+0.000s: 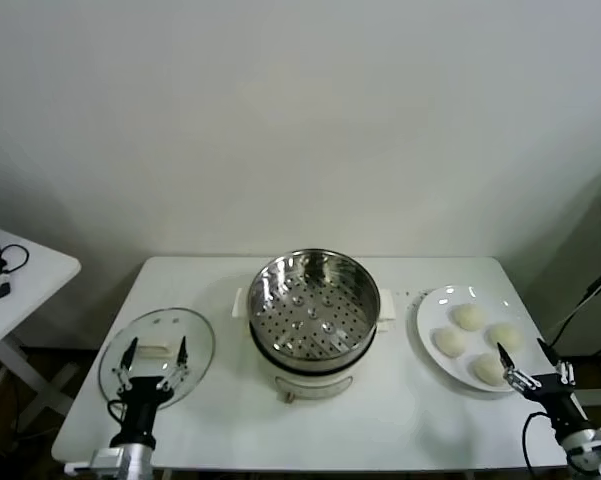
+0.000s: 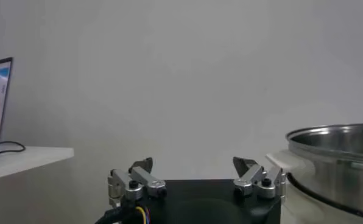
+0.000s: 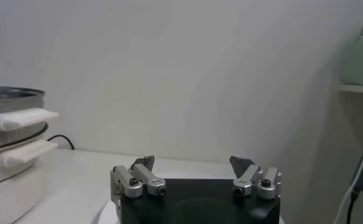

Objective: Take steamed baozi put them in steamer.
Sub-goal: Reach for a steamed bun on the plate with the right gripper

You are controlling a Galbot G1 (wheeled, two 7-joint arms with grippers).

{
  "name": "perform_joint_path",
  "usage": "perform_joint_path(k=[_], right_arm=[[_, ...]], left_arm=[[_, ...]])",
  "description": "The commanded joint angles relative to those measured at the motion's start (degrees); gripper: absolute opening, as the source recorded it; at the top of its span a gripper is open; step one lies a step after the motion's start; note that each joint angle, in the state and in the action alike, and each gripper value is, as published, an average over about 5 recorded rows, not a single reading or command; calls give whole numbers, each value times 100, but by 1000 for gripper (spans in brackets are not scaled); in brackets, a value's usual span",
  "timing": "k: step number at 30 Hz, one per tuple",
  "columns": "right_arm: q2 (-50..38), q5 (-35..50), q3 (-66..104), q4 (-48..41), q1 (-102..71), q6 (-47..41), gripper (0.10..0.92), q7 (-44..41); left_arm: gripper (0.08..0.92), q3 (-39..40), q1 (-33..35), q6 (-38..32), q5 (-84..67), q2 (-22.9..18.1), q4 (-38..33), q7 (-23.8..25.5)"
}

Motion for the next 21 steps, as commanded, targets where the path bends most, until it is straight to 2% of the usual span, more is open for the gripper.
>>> perform_joint_path(k=[1,6,12,17,21], right_arm=[[-797,-651,-165,-46,976,-969,823,-407],[-2043,-1029,-956,-652,2138,-1624,823,-1404],[-3144,-1466,-3198,-1867,4445,-1671,823,-2878],[-3298,-2196,-6070,-3023,7291,-1158,823,-4072],[-3133,-2784,-7595,-3618,8685,-713,823,-4883]], left_arm=[[823,35,-18,30,18,23,17,-39],[823,124,-83,60,10,135,61,-58],[823,200,-180,86,-22,275,138,-63],[823,223,-255,144,-84,375,178,-67],[823,240,-326,226,-96,450,191,-84]])
